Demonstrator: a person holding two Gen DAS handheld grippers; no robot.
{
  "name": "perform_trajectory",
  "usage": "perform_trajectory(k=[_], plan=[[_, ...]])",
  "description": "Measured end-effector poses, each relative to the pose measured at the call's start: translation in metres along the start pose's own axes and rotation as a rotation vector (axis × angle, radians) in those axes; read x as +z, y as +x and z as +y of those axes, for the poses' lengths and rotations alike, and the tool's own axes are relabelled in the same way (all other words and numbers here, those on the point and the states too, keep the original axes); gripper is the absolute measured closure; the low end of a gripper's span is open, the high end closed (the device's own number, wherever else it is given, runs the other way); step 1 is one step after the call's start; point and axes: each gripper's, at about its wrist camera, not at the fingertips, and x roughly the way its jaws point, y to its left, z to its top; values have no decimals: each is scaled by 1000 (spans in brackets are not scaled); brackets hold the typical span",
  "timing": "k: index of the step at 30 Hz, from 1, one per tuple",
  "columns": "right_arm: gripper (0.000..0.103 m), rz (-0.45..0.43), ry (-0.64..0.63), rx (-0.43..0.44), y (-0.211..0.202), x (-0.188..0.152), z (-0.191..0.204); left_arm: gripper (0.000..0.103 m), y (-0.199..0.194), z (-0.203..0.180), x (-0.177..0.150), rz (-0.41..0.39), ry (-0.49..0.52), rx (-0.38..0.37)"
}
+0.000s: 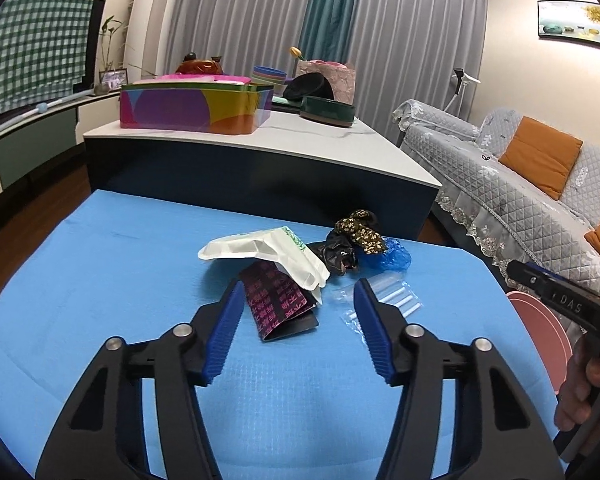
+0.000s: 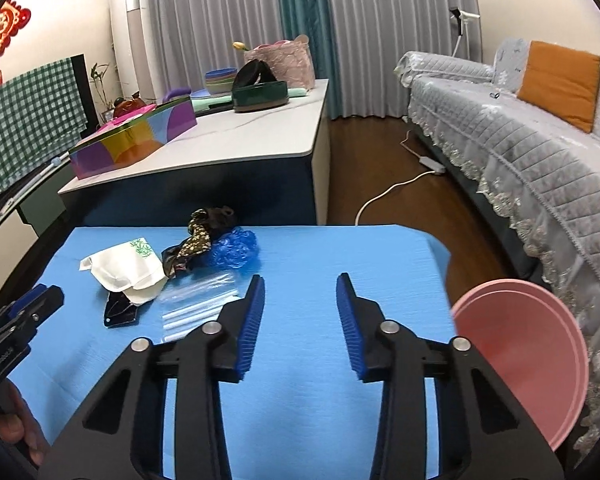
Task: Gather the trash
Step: 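Move both open tools back over the table toward the remaining trash, then grasp the blue plastic bag with the right tool while the left tool grasps the white tissue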
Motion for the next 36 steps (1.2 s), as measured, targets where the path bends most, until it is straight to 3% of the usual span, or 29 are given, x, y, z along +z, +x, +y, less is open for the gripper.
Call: perform_trajectory(k=[16,22,26,31,34,36], plan=[[68,72,28,113,73,8,19,56,51,3,4,39,-47,4],[64,120,53,162,106,14,24,65,65,3,9,60,-55,4],[53,151,55,191,124,18,30,79,71,7,9,71,-57,17],[52,213,81,235,145,19,33,87,73,12,8,74,-65,28],[63,219,77,241,147,19,35,89,72,10,10,71,-59,23],[79,216,68,235,146,19,36,91,71,9,11,68,-55,23]])
